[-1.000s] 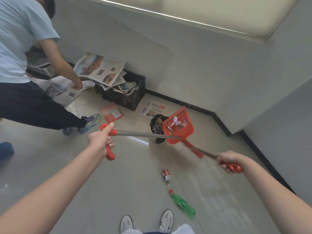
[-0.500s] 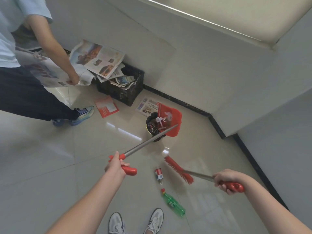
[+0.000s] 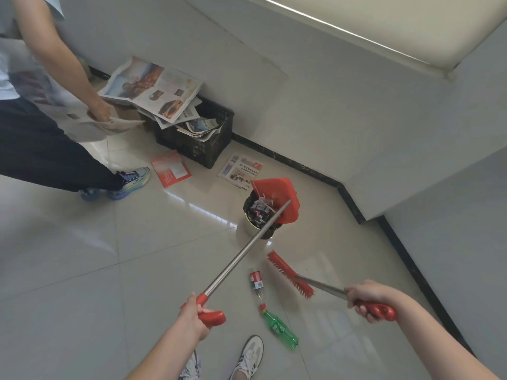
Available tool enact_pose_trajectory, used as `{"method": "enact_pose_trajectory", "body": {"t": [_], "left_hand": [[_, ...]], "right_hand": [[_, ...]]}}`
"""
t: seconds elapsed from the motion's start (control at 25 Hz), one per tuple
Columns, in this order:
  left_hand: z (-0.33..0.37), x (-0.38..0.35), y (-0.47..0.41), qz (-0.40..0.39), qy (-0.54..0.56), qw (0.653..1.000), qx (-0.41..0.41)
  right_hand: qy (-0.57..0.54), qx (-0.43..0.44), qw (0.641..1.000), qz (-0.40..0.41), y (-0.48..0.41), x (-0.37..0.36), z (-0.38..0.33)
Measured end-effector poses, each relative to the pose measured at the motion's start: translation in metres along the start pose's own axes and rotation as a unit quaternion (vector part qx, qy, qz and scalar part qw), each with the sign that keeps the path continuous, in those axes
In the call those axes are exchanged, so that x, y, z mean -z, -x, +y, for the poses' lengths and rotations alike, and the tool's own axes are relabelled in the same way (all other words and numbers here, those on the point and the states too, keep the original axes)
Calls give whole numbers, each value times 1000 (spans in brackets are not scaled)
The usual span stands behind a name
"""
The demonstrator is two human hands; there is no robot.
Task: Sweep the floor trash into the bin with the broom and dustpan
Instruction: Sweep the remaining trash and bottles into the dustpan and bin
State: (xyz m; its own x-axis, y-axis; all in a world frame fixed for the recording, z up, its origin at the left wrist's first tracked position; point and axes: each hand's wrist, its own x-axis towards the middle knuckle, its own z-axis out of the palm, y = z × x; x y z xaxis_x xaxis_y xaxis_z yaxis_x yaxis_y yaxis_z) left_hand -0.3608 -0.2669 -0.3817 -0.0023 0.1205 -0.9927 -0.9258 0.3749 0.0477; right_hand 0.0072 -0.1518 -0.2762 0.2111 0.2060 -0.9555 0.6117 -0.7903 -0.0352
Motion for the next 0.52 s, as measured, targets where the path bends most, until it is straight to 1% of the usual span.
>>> {"method": "enact_pose_trajectory", "body": {"t": [0.12, 0.28, 0.52], "left_hand": [[-8, 6, -2, -23, 31, 999, 28], [-7, -5, 9, -71, 83, 994, 30], [-4, 6, 25, -61, 140, 986, 59]], "right_hand": [[-13, 16, 1000, 8, 2, 0, -5], [-21, 32, 999, 18, 2, -3, -7], [-18, 39, 999, 15, 5, -13, -9]]}}
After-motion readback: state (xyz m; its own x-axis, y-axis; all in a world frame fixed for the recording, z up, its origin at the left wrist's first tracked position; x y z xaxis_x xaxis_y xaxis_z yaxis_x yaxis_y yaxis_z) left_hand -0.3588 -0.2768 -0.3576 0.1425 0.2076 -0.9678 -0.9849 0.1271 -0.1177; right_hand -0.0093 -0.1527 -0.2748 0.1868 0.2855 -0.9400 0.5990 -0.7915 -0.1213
